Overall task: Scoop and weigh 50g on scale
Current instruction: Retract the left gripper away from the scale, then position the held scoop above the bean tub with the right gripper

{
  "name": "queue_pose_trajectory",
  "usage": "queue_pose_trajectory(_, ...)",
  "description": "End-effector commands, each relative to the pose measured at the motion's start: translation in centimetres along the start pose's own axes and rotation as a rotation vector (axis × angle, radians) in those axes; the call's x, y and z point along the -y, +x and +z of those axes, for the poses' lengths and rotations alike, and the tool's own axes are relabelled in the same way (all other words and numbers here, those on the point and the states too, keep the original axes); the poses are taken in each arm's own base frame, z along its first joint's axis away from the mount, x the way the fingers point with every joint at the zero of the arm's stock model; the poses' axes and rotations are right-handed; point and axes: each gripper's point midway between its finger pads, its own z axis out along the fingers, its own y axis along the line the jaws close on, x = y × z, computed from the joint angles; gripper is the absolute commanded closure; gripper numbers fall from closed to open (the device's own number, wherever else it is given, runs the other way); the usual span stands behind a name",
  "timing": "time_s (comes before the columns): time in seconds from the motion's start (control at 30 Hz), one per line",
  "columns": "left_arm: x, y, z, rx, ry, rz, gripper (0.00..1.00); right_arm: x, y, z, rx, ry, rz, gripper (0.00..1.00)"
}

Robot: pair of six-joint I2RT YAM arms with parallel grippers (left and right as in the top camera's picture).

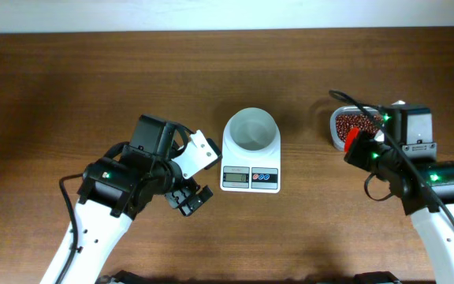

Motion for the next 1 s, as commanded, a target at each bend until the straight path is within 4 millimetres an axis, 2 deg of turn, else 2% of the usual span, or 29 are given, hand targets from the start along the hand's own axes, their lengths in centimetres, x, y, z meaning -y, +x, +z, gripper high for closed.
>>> queue_pose_trajectory(0.0,0.0,-0.5,-0.3,0.022,0.005,0.015,0.01,0.1,-1.9,-0.7,0.046,-0.044,0.032,0.96)
queue_pose_trajectory(0.17,0.0,-0.5,-0.3,0.022,0.005,0.015,0.01,-0.3,-1.9,-0.9,0.006,-0.146,0.082,0.96)
queue_pose_trajectory(0.3,0.0,-0.5,-0.3,0.022,0.005,0.015,0.01,-1.8,-0.1,-1.3,-0.081,-0.235,0.087,0.96)
queue_pose_trajectory(0.43,0.0,-0.5,-0.3,0.022,0.005,0.015,0.01,-2.1,1.4,-1.5,-0.153,-0.258,0.100,0.96)
queue_pose_trajectory(0.97,0.0,-0.5,-0.3,0.022,0.004,0.015,0.01,-1.9,1.5,-1.5,-0.156,-0.253,0.094,0.96)
